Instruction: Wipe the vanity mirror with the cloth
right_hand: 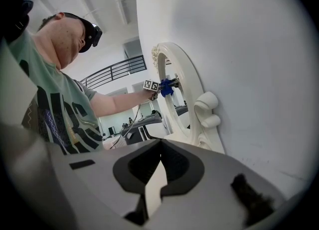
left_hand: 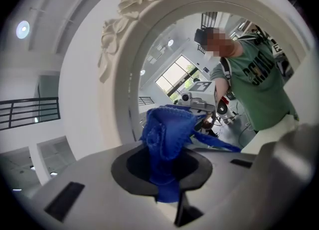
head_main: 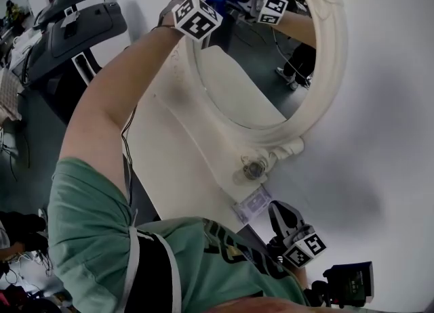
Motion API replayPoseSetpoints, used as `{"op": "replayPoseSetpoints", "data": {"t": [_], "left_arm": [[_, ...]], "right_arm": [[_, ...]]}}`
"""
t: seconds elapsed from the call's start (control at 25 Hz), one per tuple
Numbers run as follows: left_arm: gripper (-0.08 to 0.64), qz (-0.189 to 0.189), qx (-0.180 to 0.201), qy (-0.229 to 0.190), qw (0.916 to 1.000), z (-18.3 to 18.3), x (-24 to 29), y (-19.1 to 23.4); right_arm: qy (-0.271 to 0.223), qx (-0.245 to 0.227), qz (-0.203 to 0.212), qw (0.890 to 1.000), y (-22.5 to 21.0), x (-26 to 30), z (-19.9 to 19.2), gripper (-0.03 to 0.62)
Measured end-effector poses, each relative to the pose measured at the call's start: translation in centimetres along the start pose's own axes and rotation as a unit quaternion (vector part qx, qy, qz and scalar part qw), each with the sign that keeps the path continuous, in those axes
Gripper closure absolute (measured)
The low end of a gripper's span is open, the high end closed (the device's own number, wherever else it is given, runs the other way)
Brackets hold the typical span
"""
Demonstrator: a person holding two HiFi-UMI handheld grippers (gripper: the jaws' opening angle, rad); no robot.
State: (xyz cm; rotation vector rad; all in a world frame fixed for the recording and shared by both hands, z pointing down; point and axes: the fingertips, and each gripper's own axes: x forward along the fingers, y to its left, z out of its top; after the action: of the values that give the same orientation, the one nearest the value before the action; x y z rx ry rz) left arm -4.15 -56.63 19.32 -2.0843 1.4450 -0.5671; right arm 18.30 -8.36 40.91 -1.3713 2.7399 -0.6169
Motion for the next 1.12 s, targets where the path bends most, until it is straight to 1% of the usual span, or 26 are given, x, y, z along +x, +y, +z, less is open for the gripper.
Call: {"op": "replayPoseSetpoints", "data": {"t": [0.16,0.24,0.32,0.44,0.56,0.64,0.72,0.76,0.84,0.92,1.04,1.12], "left_arm": [[0.485,-0.032,0.018,-0.009,0.9993,-1.0,-2.5,-6.5],[0.485,-0.053,0.023,-0.016,0.9982,-1.9,-3.9,-10.9],[0.485,-0.081,0.026,-0.021,0.9962,-3.3,-5.6,-16.3],[0.483,-0.117,0.023,-0.019,0.9927,-5.8,-7.9,-24.1],[0.483,-0.141,0.014,-0.013,0.9898,-7.5,-9.2,-29.3],[0.482,-0.18,0.02,-0.009,0.9835,-8.1,-9.9,-33.0],[0.482,-0.228,0.037,-0.009,0.9728,-9.0,-11.2,-37.6],[0.482,-0.243,0.041,-0.01,0.9691,-9.5,-11.8,-39.5],[0.491,-0.25,0.036,-0.012,0.9675,-10.1,-12.4,-40.9],[0.489,-0.257,0.038,-0.014,0.9655,-10.2,-12.2,-40.8],[0.489,-0.274,0.047,-0.015,0.9603,-10.1,-11.8,-40.8],[0.486,-0.292,0.04,-0.007,0.9556,-10.2,-12.2,-41.4]], "right_arm": [[0.005,-0.001,0.007,1.0,0.5,0.5,0.1,0.58],[0.008,-0.007,0.016,1.0,0.9,1.3,0.3,0.58],[0.015,-0.007,0.017,1.0,1.1,1.7,-0.1,0.58],[0.026,-0.001,0.018,1.0,1.6,1.7,-0.8,0.58],[0.041,0.008,0.014,0.999,1.6,1.7,-1.3,0.58],[0.044,0.01,0.015,0.999,1.2,1.9,-1.2,0.58],[0.048,0.009,0.013,0.999,0.9,1.8,-1.3,0.58],[0.053,0.005,0.01,0.999,0.7,1.6,-1.7,0.58],[0.064,-0.005,0.004,0.998,0.2,0.9,-2.7,0.58],[0.065,-0.006,0.0,0.998,-0.2,0.7,-3.0,0.58],[0.06,-0.006,-0.001,0.998,-0.3,0.9,-2.6,0.58],[0.058,-0.006,0.001,0.998,-0.1,0.5,-2.5,0.58]]}}
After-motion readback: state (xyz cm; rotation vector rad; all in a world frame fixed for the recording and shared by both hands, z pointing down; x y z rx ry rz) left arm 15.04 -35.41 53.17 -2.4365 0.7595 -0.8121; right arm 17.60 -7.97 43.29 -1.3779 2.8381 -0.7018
